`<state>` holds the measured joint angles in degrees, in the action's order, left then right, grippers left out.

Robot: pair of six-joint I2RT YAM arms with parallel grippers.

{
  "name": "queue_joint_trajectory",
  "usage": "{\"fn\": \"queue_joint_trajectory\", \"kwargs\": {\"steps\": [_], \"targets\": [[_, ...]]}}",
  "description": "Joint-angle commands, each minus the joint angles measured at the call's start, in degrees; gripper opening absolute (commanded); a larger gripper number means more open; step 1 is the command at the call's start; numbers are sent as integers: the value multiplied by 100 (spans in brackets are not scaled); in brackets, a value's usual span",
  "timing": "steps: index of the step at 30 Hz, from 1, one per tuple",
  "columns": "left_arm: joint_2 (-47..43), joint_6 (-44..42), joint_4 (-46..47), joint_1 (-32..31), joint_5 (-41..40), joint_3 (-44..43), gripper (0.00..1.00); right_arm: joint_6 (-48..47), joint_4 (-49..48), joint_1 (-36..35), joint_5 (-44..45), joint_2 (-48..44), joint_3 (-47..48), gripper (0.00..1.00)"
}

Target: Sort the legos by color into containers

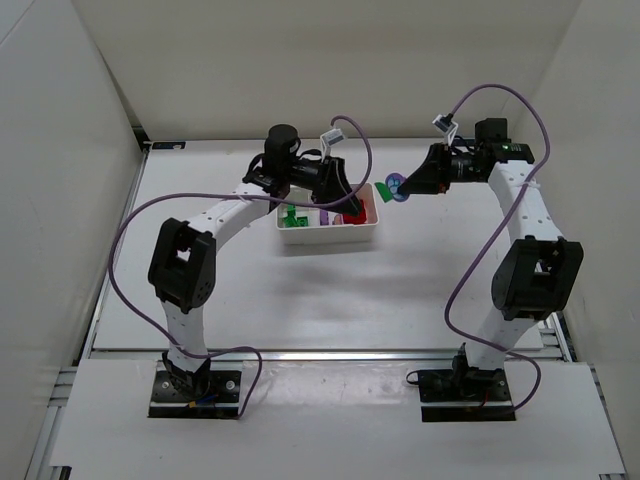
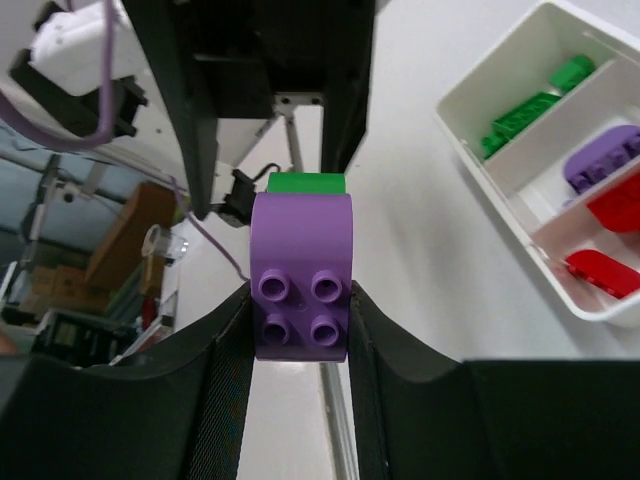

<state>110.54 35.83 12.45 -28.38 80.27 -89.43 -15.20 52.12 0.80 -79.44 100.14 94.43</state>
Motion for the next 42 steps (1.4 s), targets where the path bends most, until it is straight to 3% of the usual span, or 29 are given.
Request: {"fn": "queue_joint_trajectory", "kwargs": {"steps": [1,22,27,32,39,42], "targets": [[-226,451,636,-10,262,75,82,456,-351,-193,-703,6,286,0],[46,-446,-498,52,-336,-734,79,536,-492,-809,-608,-144,-145,0],[73,-411,-533,35,-301,-716,72,509,-501,-827,-441,-82,-92,0],[82,-411,-638,-18,-249,-708,58,360,-448,-862,-239,-47,22,0],[108,-332,-647,-45,-266,-716,54,-44,-202,-1011,236,-47,172,0],[117,-323,-656,-53,-275,-717,43,-62,-193,-1020,271,-64,146,0]]}}
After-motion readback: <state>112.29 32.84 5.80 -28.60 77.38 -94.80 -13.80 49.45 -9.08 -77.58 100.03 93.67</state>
